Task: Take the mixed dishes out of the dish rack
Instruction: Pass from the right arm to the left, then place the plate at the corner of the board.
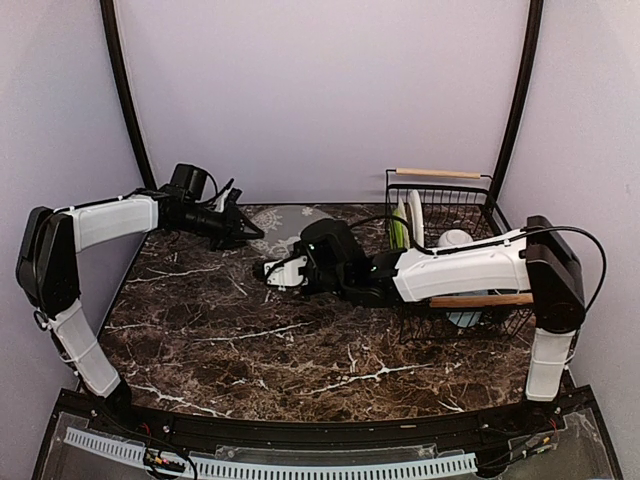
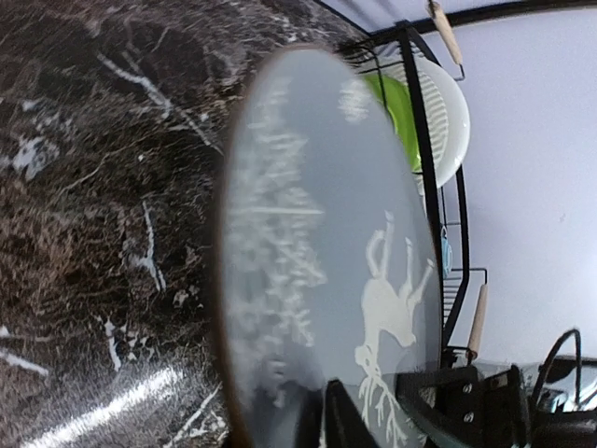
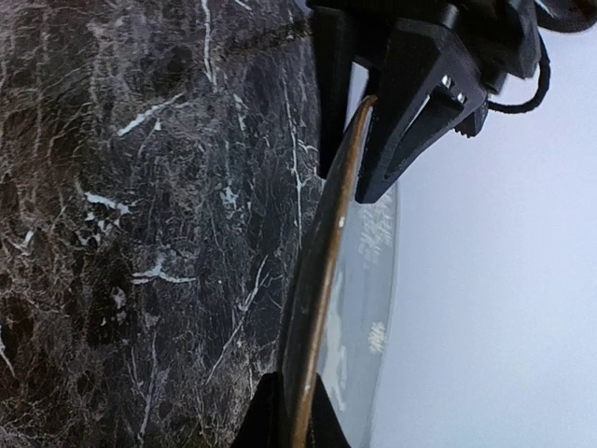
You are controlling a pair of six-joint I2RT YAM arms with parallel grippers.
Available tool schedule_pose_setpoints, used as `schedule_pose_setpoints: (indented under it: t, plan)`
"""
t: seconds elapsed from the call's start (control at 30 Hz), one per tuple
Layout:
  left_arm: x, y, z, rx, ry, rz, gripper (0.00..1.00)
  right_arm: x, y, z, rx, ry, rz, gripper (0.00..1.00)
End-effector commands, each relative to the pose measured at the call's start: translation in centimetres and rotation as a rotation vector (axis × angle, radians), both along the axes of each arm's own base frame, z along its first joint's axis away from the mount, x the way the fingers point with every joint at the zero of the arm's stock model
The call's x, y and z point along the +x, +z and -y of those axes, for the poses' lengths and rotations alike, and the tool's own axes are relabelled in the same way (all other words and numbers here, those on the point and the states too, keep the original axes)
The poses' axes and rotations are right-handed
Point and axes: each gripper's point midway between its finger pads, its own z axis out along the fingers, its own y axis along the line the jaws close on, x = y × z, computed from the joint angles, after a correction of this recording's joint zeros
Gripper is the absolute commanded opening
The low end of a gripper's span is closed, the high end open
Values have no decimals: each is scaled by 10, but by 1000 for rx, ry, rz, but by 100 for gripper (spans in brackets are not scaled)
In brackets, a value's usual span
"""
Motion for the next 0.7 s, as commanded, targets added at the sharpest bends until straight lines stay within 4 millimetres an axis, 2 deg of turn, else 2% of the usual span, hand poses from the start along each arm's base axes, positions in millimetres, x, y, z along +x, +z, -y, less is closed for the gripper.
schedule_pose_setpoints:
  t: [0.0,0.03,0.1,0.23,0.33,0.37,0.47,0.53,0.63,0.67]
  plan:
    - [0,7,1,36,-28,56,9,0,48,-14,169,-11,95,0]
    - [0,6,0,42,-25,57,3,0,47,-14,167,-17,91,0]
    - [1,8,-1,47,-23,66,1,3,45,-12,165,-42,90,3]
    - [5,13,-8,40,-7,84,1,4,40,-5,171,-73,75,31]
    - [14,14,-24,4,38,79,1,1,34,-3,175,-77,38,50]
    - [18,20,-26,-32,49,87,1,0,31,-2,172,-80,27,56]
    - [32,21,-52,-80,114,80,1,2,33,2,200,-105,1,76]
    - [42,21,-74,-88,171,79,1,4,40,7,245,-125,-36,85]
    - [57,18,-114,-111,276,67,1,14,55,19,337,-178,-116,91]
    - [59,19,-118,-123,290,66,1,19,59,24,368,-204,-145,91]
